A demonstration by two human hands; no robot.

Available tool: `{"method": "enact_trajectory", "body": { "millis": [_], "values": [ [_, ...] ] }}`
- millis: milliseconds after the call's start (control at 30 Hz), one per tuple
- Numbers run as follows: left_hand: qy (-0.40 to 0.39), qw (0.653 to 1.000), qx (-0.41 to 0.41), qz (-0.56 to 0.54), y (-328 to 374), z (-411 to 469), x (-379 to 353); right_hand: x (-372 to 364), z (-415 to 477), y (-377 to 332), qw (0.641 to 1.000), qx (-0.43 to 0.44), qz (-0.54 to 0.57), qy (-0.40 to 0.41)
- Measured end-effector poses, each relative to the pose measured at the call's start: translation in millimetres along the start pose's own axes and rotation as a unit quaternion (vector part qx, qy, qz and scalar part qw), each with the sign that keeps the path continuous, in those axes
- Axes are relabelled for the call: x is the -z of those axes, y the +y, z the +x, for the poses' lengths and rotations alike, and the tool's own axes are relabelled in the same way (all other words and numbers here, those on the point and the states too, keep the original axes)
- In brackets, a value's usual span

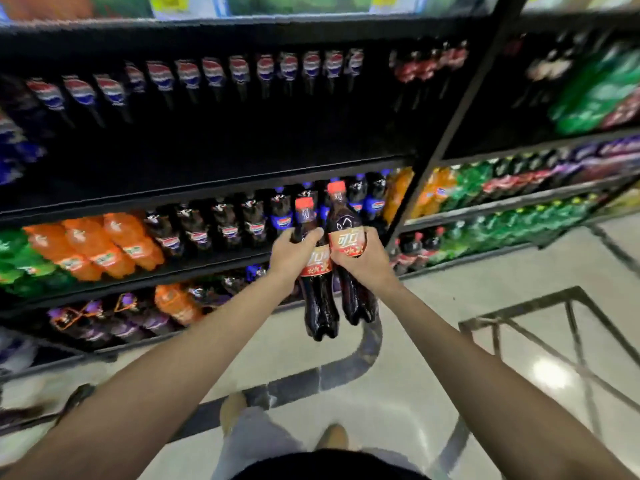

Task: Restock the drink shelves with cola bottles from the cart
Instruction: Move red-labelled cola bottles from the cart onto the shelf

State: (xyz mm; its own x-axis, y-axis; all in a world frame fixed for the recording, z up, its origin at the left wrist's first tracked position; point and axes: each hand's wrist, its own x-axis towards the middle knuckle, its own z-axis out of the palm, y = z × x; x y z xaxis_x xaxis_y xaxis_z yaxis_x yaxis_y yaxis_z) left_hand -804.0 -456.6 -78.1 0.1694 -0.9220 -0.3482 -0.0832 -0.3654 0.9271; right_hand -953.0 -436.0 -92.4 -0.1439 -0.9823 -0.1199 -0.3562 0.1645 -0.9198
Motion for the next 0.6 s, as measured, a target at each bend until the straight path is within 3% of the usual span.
{"method": "enact_trajectory", "body": {
  "millis": [300, 600],
  "values": [
    [-0.114, 0.993, -0.008, 0.037, 32.3, 0.7, -178.4, 151.3, 21.1, 52.9, 0.990, -0.046, 0.008, 0.133],
    [-0.212, 0.974, -0.053, 0.065, 87.0, 61.2, -352.4, 292.5, 107.6, 84.1, 0.975, -0.054, -0.009, 0.213]
  ]
}}
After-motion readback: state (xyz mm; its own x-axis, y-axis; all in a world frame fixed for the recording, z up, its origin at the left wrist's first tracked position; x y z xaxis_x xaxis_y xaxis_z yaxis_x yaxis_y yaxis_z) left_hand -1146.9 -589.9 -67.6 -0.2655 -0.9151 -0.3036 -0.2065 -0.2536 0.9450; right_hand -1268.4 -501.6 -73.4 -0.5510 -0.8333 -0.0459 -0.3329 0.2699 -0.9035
